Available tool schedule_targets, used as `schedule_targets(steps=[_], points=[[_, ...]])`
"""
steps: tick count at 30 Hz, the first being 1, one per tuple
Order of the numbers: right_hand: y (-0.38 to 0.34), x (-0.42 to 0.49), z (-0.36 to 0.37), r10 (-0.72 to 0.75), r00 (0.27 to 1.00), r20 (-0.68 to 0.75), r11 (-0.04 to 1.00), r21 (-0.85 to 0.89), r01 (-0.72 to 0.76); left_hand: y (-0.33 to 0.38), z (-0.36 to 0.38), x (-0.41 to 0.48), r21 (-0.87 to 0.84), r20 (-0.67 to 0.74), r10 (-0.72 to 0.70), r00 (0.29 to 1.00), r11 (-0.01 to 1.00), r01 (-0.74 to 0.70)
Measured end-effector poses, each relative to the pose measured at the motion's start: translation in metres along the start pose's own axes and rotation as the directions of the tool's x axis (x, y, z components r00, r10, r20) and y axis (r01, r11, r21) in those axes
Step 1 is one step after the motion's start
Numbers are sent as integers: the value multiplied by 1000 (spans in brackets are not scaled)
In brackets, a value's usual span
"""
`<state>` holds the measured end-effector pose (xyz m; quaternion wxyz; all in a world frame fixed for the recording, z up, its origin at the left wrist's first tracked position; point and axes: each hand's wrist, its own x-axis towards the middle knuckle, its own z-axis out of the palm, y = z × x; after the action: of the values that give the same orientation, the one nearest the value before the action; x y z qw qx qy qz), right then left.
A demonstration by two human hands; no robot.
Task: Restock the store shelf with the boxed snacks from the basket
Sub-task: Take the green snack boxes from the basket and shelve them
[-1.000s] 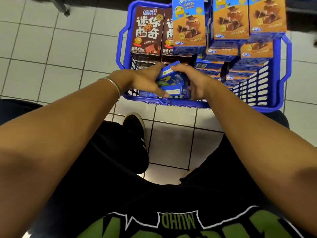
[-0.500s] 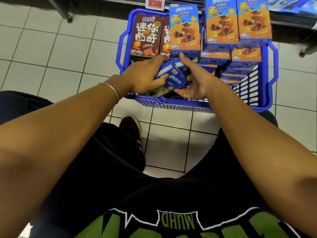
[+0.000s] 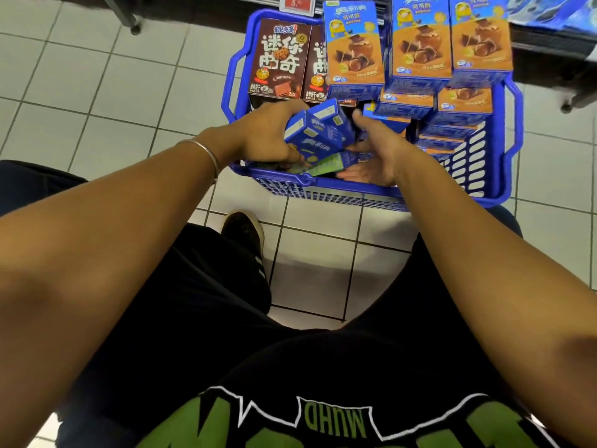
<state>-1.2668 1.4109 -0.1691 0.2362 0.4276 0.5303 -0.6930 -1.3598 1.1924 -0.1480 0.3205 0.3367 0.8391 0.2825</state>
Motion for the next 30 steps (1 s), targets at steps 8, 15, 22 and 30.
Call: schedule_targets(steps=[8,15,22,30], points=[[1,5,-6,-211,952,-224,959,-235,157,21,-20,-4,-371,-42,-105,994,925,82],[8,8,12,-181,969,-166,933,-340,116,41,-33,-7,-629,-110,-159,981,775,55],[-14,-19,-21,-310,951,3,860,-426,281,26,-30,-13,-987,-115,-199,973,135,-89],[-29,-46,-34,-548,836,-32,828,123,548,25,-14,-20,-976,-124,-172,977,-158,-152]])
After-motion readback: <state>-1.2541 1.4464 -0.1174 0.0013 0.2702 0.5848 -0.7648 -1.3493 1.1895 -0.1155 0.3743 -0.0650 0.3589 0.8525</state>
